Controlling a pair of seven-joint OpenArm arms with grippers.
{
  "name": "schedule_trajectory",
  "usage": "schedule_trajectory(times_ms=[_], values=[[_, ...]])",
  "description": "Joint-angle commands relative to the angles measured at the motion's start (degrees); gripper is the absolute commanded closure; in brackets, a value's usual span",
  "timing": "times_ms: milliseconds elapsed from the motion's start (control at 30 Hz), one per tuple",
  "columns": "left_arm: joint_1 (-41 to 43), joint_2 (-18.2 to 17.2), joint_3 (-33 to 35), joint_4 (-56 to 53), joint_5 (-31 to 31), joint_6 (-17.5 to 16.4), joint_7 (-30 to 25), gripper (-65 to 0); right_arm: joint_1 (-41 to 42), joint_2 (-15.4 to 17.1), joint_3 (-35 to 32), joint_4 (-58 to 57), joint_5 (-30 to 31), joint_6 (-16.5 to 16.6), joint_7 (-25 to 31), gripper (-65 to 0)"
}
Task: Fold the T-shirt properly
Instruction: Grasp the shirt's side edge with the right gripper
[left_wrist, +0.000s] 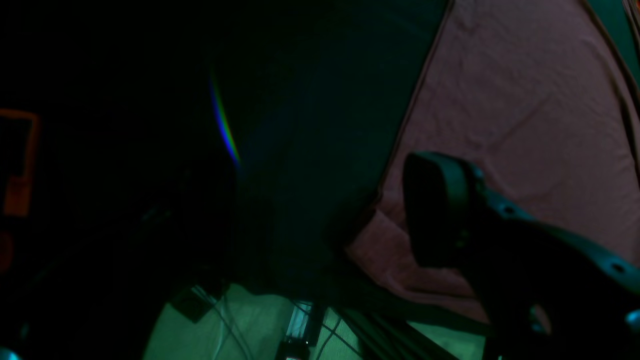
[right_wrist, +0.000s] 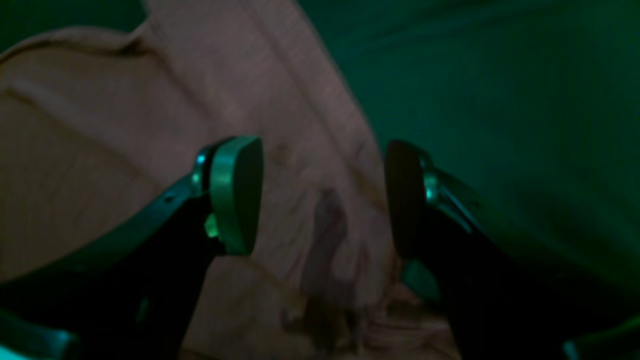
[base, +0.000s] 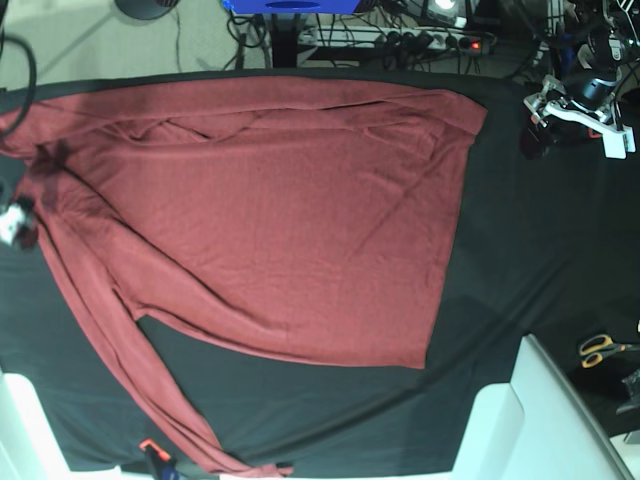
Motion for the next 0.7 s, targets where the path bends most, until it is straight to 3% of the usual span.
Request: schedule_trajectory(times_ms=[0,100,233,333,533,667], values=[[0.3,-0.7,-0.4,0.8,-1.0,-0.2,-1.1,-50.4,2.9,1.5,0.4,-0.3,-0.6,0.4,0.6,-36.5],[0.4,-0.7,-0.4,0.8,-1.0,-0.2,-1.1,-50.4,10.7,0.8,0.4,-6.5,-10.6,0.4,-1.6,-36.5],[0.4,-0.7,-0.4,0.8,-1.0,-0.2,-1.1,-50.4,21.6,-2.7,-1.5,-19.1,-27.8,0.8,-1.5,-36.5],[0.3,-0.7,-0.4,0.8,-1.0,-0.2,-1.1,-50.4,27.8,-4.5,-1.7,-28.6,-37.0,0.9,2.6,-36.6],[0.5,-0.7,-0.4,0.8,-1.0,-0.2,-1.1,-50.4,32.6,-4.9,-2.0,-39.8,-43.2,0.6,9.7,-36.6],[0.2,-0.8,-0.5,-0.9,-1.0,-0.2,-1.2,-50.4,33.9,-5.0,-2.0,-44.7,-43.9,0.5,13.4,-36.6]])
